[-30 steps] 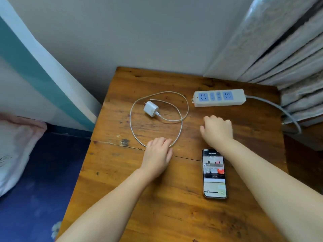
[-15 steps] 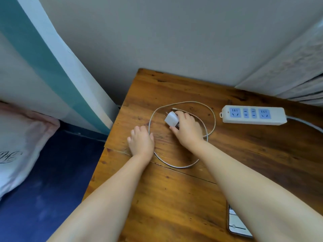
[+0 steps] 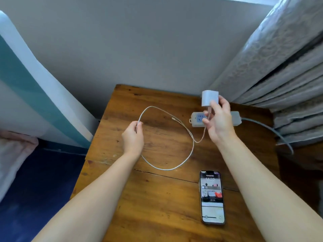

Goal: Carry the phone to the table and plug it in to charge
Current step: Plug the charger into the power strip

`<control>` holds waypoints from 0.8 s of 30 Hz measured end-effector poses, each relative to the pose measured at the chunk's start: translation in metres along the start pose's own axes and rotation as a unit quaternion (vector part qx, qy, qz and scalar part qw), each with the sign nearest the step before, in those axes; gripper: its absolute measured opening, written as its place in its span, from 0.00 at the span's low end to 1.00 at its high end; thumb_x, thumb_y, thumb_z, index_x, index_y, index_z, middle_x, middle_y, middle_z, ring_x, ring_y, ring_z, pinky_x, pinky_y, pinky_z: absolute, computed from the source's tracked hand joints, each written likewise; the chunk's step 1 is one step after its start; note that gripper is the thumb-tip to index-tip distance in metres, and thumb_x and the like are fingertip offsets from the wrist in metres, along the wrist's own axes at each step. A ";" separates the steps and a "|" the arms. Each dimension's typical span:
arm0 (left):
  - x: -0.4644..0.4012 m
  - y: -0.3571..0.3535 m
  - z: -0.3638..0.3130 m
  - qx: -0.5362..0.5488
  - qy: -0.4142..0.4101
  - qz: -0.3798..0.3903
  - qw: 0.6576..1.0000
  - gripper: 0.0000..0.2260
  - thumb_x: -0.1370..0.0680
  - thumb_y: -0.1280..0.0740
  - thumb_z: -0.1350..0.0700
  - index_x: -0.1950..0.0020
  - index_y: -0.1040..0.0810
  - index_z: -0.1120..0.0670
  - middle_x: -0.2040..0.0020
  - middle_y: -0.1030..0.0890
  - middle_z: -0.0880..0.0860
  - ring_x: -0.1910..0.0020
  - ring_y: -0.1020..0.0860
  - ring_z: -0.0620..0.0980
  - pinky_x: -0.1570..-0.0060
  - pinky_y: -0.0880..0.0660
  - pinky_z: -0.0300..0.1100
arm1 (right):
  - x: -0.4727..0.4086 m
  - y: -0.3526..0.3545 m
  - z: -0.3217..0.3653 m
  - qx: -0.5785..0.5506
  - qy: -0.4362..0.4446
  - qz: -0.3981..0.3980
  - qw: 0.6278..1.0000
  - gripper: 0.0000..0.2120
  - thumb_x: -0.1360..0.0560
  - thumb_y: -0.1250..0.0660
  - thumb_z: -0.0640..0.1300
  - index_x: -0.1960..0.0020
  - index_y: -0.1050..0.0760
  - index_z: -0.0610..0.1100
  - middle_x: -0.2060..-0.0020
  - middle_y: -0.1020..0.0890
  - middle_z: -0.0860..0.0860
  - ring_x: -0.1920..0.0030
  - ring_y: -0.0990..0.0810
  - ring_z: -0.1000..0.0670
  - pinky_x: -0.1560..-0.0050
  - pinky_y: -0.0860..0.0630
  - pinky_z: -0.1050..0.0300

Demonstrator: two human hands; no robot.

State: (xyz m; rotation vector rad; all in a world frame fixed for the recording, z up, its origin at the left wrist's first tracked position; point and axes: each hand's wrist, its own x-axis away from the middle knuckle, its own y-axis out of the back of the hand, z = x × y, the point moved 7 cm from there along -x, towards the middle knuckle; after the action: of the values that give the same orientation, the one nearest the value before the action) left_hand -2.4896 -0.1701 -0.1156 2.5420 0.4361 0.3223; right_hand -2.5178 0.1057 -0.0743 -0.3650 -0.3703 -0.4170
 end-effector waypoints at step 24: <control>0.021 -0.038 0.023 -0.027 0.033 0.116 0.992 0.12 0.23 0.36 0.51 0.62 0.19 0.52 0.67 0.21 0.51 0.65 0.27 0.46 0.65 0.33 0.35 | -0.082 0.025 0.030 0.842 0.095 0.182 0.499 0.26 0.30 0.30 0.52 0.34 0.30 0.49 0.42 0.21 0.47 0.45 0.22 0.45 0.53 0.23 0.51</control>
State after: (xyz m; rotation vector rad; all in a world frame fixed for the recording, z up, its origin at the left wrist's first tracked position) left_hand -2.4719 -0.1421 -0.1523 2.5371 0.1535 0.4983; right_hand -2.5838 0.1662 -0.0886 1.5563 -0.3155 0.4616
